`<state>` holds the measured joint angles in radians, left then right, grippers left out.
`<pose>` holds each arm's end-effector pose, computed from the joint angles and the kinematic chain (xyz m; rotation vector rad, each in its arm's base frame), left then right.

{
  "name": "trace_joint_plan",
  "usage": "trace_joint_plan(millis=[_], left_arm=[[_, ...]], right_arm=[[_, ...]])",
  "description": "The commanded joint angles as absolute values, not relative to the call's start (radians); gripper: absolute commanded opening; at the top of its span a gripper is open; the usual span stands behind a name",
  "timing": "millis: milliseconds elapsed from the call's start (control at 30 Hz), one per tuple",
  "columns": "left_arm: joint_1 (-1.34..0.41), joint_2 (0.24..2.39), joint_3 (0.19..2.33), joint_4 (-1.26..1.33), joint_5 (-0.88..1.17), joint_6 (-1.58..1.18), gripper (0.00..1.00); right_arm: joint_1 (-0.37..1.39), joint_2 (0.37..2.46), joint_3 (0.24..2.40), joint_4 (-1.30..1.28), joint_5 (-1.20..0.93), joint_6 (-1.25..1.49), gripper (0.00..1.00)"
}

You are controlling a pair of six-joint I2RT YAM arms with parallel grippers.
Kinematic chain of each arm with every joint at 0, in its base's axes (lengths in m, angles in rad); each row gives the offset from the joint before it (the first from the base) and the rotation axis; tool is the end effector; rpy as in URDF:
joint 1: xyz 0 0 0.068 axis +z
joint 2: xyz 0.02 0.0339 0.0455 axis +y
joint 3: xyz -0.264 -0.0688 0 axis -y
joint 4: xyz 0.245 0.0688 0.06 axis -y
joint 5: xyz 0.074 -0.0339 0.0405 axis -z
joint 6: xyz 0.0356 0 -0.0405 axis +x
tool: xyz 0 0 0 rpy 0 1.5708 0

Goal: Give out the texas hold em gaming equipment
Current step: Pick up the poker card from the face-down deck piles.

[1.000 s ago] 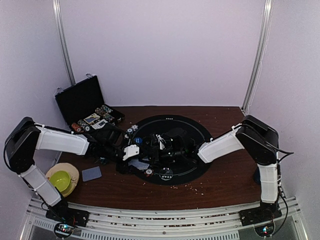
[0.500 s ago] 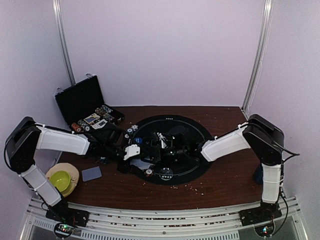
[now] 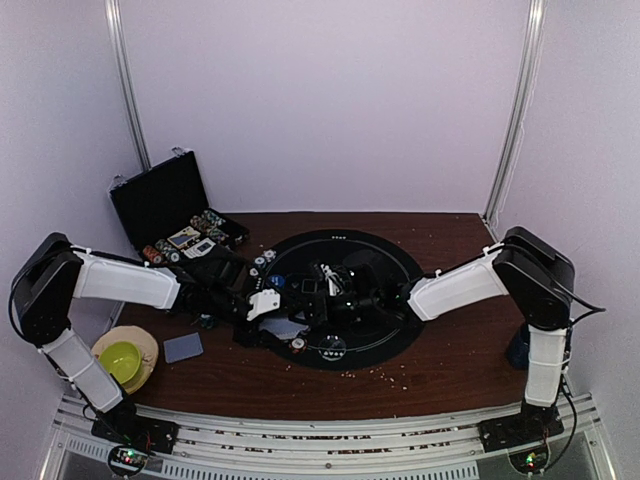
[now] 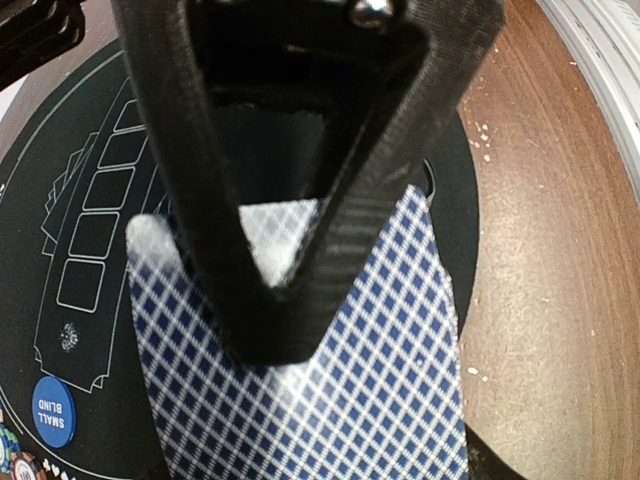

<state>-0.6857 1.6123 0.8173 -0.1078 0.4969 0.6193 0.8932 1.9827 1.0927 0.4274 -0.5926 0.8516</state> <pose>0.2296 -0.2098 0.1617 1.6379 1.7927 -0.6412 0.2473 0.3390 0.1566 -0.4945 2.3488 1.5807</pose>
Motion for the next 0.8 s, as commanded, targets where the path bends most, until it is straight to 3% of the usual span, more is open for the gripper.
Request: trace_joint_plan(millis=[0, 333, 767], left_arm=[[-0.680, 1.611, 0.844, -0.097, 0.528, 0.626, 0.53], [-0.681, 1.614, 0.848, -0.097, 0.525, 0.623, 0.53], [-0.679, 1.619, 0.851, -0.097, 0.513, 0.618, 0.53]], right_arm=[[0.870, 1.955, 1.065, 0.369, -0.530, 0.831, 0.26], [0.869, 1.962, 1.050, 0.492, -0.653, 0.898, 0.21], [0.870, 1.917, 1.017, 0.501, -0.668, 0.907, 0.23]])
